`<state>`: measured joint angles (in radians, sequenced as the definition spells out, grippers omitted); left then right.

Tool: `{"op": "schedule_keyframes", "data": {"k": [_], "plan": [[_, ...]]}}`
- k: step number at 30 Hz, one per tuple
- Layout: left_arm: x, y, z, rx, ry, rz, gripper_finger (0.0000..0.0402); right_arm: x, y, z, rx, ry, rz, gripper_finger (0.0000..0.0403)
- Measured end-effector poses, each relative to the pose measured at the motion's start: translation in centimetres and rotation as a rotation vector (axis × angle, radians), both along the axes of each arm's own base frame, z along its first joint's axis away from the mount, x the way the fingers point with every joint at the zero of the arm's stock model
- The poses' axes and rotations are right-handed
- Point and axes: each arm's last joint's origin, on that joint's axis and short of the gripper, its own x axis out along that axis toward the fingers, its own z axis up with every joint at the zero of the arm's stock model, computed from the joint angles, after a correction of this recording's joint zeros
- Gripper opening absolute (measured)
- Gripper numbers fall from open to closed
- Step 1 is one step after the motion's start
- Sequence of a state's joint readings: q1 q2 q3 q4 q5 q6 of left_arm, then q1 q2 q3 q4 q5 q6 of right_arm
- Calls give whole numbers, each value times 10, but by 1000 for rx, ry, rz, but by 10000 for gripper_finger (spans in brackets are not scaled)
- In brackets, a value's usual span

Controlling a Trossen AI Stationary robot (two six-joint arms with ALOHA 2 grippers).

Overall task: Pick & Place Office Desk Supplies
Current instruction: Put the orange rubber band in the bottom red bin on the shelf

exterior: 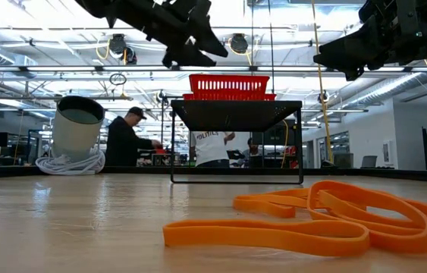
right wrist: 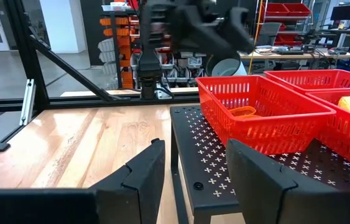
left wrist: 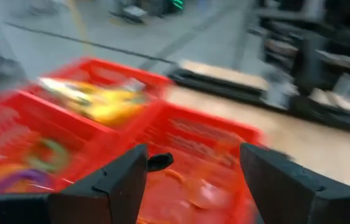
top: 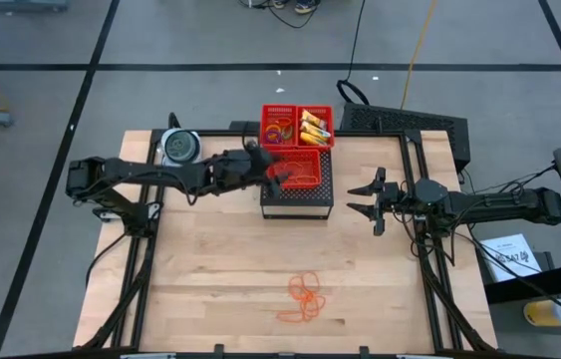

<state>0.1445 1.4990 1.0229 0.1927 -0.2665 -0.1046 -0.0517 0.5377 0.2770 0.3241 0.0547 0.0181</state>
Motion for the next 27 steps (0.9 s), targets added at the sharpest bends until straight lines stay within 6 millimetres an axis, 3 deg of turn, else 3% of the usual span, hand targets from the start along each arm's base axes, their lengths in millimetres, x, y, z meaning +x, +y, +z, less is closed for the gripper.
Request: {"op": "schedule_keyframes", "data": {"k": [7, 17, 27], "plan": [[1, -39, -12, -108, 111, -289, 253, 0, 0, 0, 7, -1, 0, 160], [-1, -105, -22, -168, 184, -461, 261, 0, 1, 1, 52, -20, 33, 160], [15, -158, -74, -195, 286, -566, 246, 19, 14, -1, 101, -44, 252, 160]]}}
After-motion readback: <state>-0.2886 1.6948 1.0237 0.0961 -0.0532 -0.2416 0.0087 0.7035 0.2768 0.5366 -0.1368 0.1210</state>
